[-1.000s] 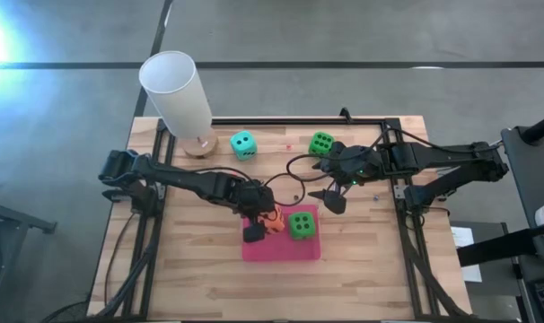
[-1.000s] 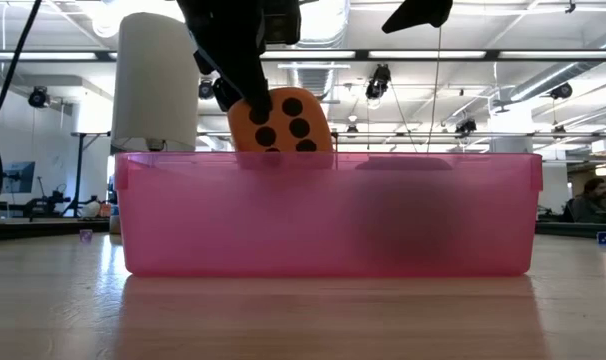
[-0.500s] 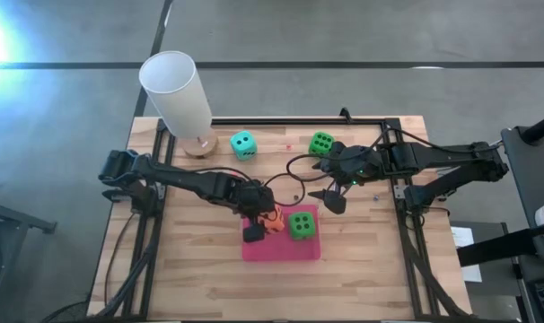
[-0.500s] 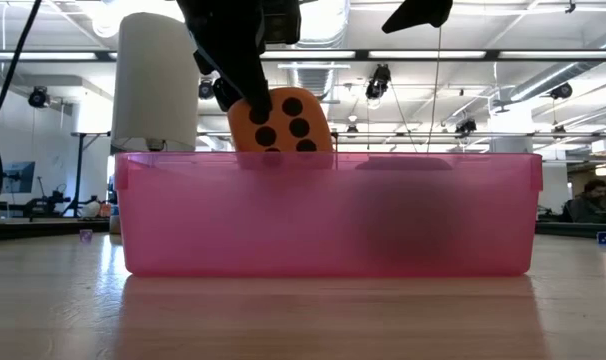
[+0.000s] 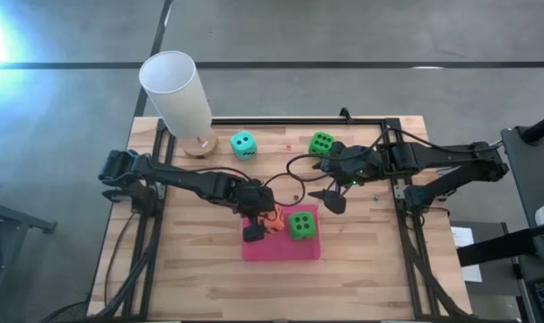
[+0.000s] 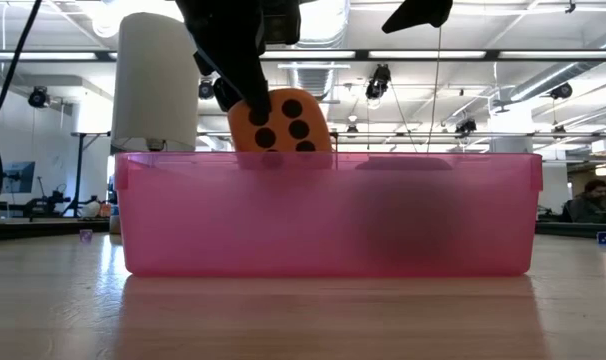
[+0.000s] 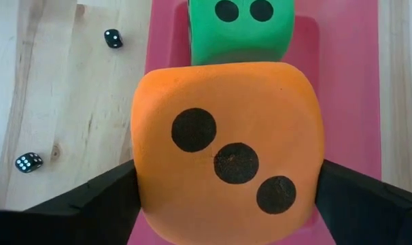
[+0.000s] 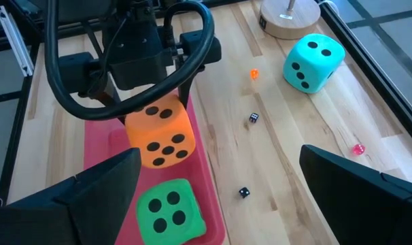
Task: Pick & Place Dice
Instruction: Put the large orange dice into the pink bin
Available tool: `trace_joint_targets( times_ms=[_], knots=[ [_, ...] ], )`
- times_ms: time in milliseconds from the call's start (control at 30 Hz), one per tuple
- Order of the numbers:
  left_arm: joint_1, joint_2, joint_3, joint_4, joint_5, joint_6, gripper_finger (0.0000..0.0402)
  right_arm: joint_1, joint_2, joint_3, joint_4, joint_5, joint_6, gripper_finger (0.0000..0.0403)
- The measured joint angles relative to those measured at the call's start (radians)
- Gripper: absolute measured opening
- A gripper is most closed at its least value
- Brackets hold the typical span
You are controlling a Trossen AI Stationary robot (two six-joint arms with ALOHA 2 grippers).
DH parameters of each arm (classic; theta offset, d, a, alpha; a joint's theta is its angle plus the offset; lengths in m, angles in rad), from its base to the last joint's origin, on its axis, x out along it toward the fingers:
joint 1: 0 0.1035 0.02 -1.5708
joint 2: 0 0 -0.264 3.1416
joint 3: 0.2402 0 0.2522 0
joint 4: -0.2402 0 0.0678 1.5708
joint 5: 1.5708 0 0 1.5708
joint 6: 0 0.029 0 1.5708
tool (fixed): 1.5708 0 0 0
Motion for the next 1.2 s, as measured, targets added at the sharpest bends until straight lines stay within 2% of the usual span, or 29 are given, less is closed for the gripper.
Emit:
trace_joint_targets(
  times_ms=[267, 700, 1200],
  knots=[
    [0.001, 0.000, 0.000, 0.000, -0.003, 0.000, 0.0365, 0.000, 0.000, 0.000, 0.000, 0.000, 0.000, 0.0400],
    [0.002, 0.000, 0.000, 0.000, -0.011, 0.000, 0.0348, 0.000, 0.000, 0.000, 0.000, 0.000, 0.000, 0.0400],
    [0.002, 0.000, -0.035, 0.015, -0.027, -0.025, 0.0396, 0.000, 0.000, 0.000, 0.000, 0.000, 0.000, 0.0400]
  ],
)
